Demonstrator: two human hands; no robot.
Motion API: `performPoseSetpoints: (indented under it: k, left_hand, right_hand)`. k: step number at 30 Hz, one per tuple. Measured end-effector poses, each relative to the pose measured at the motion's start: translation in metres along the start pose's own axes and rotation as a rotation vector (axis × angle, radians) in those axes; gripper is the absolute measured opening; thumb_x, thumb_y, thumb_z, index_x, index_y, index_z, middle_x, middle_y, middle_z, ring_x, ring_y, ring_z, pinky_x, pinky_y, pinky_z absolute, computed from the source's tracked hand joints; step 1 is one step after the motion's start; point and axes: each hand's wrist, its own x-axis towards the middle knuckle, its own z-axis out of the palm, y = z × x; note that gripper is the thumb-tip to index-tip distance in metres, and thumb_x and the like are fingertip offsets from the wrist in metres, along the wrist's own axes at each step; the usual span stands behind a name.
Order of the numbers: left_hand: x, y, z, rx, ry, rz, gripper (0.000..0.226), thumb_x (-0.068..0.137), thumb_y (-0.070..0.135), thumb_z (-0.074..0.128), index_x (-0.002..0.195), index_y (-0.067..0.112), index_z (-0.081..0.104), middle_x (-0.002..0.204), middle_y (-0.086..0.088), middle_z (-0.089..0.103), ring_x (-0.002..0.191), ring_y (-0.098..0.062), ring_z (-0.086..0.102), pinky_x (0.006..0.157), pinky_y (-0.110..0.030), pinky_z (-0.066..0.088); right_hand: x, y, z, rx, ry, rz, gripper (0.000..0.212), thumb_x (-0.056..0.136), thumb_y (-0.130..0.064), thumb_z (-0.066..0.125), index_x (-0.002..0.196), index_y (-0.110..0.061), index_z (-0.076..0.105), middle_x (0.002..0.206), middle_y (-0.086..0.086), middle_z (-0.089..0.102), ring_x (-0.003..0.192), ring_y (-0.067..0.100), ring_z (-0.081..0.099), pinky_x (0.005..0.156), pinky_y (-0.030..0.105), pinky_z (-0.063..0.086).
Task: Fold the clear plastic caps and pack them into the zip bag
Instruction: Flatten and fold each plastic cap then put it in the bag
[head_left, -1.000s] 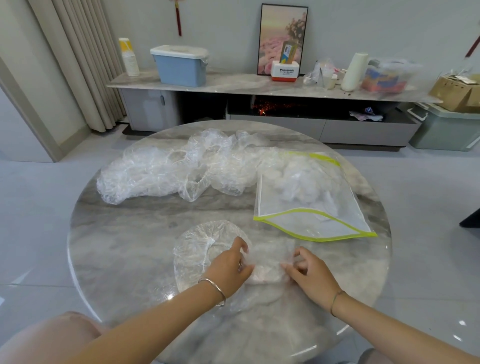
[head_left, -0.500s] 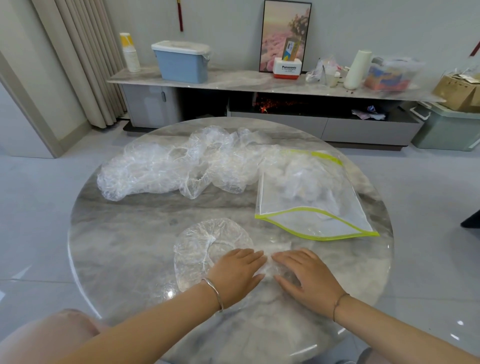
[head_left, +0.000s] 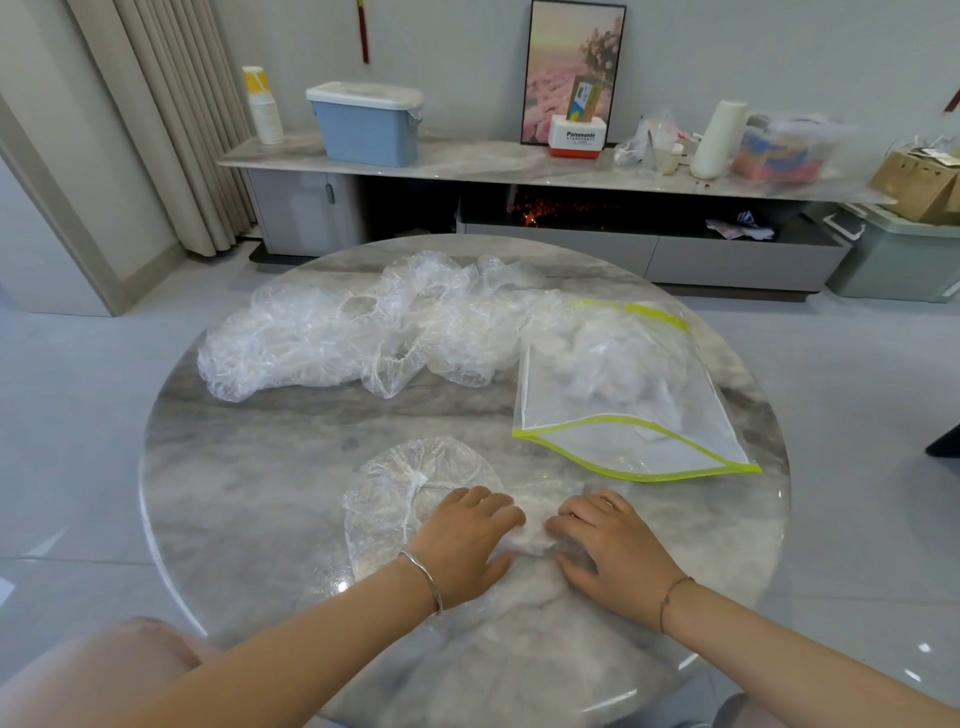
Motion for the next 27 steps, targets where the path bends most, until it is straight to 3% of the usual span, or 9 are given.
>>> performPoseSetpoints:
  k: [6, 8, 10, 13, 16, 17, 21, 24, 27]
  left_hand:
    - [0.005, -0.003, -0.007, -0.208, -0.049, -0.189, 0.044, 0.082, 0.043, 0.036, 0.107, 0.021, 0.064, 0.108, 0.005, 0.064, 0.103, -0.016, 0.053, 0.088, -0.025, 0.037]
    - [0.007, -0.005, -0.009, -0.274, -0.056, -0.273, 0.036, 0.087, 0.04, 0.042, 0.102, 0.019, 0.067, 0.101, 0.001, 0.066, 0.1, -0.018, 0.055, 0.085, -0.028, 0.04]
    - [0.007, -0.007, -0.011, -0.336, -0.06, -0.384, 0.029, 0.092, 0.04, 0.048, 0.092, 0.016, 0.065, 0.09, -0.003, 0.064, 0.09, -0.019, 0.057, 0.08, -0.03, 0.042]
    - [0.007, -0.008, -0.011, -0.433, -0.087, -0.512, 0.028, 0.091, 0.037, 0.055, 0.07, 0.018, 0.05, 0.068, 0.004, 0.053, 0.073, -0.018, 0.052, 0.067, -0.026, 0.039]
    - [0.008, -0.008, -0.012, -0.477, -0.067, -0.567, 0.017, 0.088, 0.033, 0.06, 0.078, 0.023, 0.05, 0.067, 0.01, 0.051, 0.074, -0.016, 0.054, 0.07, -0.024, 0.041]
    - [0.007, -0.007, -0.013, -0.445, -0.061, -0.554, 0.013, 0.087, 0.034, 0.062, 0.091, 0.023, 0.055, 0.073, 0.008, 0.056, 0.079, -0.016, 0.056, 0.075, -0.025, 0.043]
    - [0.007, -0.009, -0.012, -0.185, 0.014, -0.314, 0.049, 0.082, 0.028, 0.067, 0.127, 0.028, 0.048, 0.116, 0.008, 0.054, 0.107, -0.012, 0.051, 0.094, -0.022, 0.036]
    - [0.01, -0.013, -0.01, -0.019, 0.007, 0.03, 0.062, 0.056, 0.01, 0.083, 0.112, 0.03, 0.065, 0.115, 0.009, 0.063, 0.101, -0.012, 0.061, 0.087, -0.024, 0.047]
    - [0.007, -0.016, -0.004, 0.045, -0.042, 0.111, 0.061, 0.045, 0.011, 0.084, 0.102, 0.029, 0.071, 0.106, 0.011, 0.069, 0.092, -0.008, 0.066, 0.081, -0.021, 0.052]
  right_hand:
    - [0.01, 0.003, 0.004, 0.141, -0.012, 0.15, 0.017, 0.069, -0.031, 0.056, 0.083, -0.026, 0.063, 0.082, -0.013, 0.056, 0.078, 0.007, 0.052, 0.079, 0.02, 0.033]
    - [0.014, 0.004, 0.002, 0.255, -0.004, 0.261, 0.002, 0.073, -0.025, 0.061, 0.074, -0.026, 0.06, 0.075, -0.013, 0.055, 0.072, 0.008, 0.05, 0.072, 0.024, 0.034]
    - [0.016, 0.004, 0.002, 0.414, -0.024, 0.418, 0.02, 0.08, -0.02, 0.064, 0.066, -0.029, 0.053, 0.066, -0.01, 0.053, 0.067, 0.007, 0.048, 0.069, 0.024, 0.037]
    - [0.017, 0.004, 0.003, 0.637, -0.045, 0.604, 0.02, 0.084, -0.016, 0.063, 0.068, -0.022, 0.054, 0.063, -0.001, 0.058, 0.059, 0.009, 0.048, 0.065, 0.026, 0.04]
    - [0.018, 0.003, 0.005, 0.712, -0.047, 0.666, 0.02, 0.085, -0.013, 0.066, 0.072, -0.016, 0.05, 0.055, -0.004, 0.058, 0.052, 0.005, 0.047, 0.061, 0.024, 0.04]
    - [0.018, 0.003, 0.005, 0.725, -0.045, 0.677, 0.021, 0.084, -0.013, 0.068, 0.073, -0.016, 0.049, 0.053, -0.005, 0.058, 0.05, 0.002, 0.047, 0.059, 0.022, 0.039]
    - [0.022, 0.004, 0.007, 0.738, -0.031, 0.714, 0.025, 0.08, -0.017, 0.073, 0.076, -0.02, 0.048, 0.055, -0.003, 0.054, 0.049, 0.003, 0.045, 0.056, 0.02, 0.037]
    - [0.024, 0.005, 0.007, 0.69, -0.057, 0.724, 0.027, 0.078, -0.02, 0.074, 0.078, -0.021, 0.047, 0.056, -0.003, 0.051, 0.054, 0.01, 0.045, 0.059, 0.027, 0.038]
    - [0.024, 0.002, 0.004, 0.559, -0.03, 0.665, 0.029, 0.076, -0.019, 0.074, 0.083, -0.022, 0.046, 0.07, -0.008, 0.052, 0.062, 0.009, 0.047, 0.061, 0.025, 0.039]
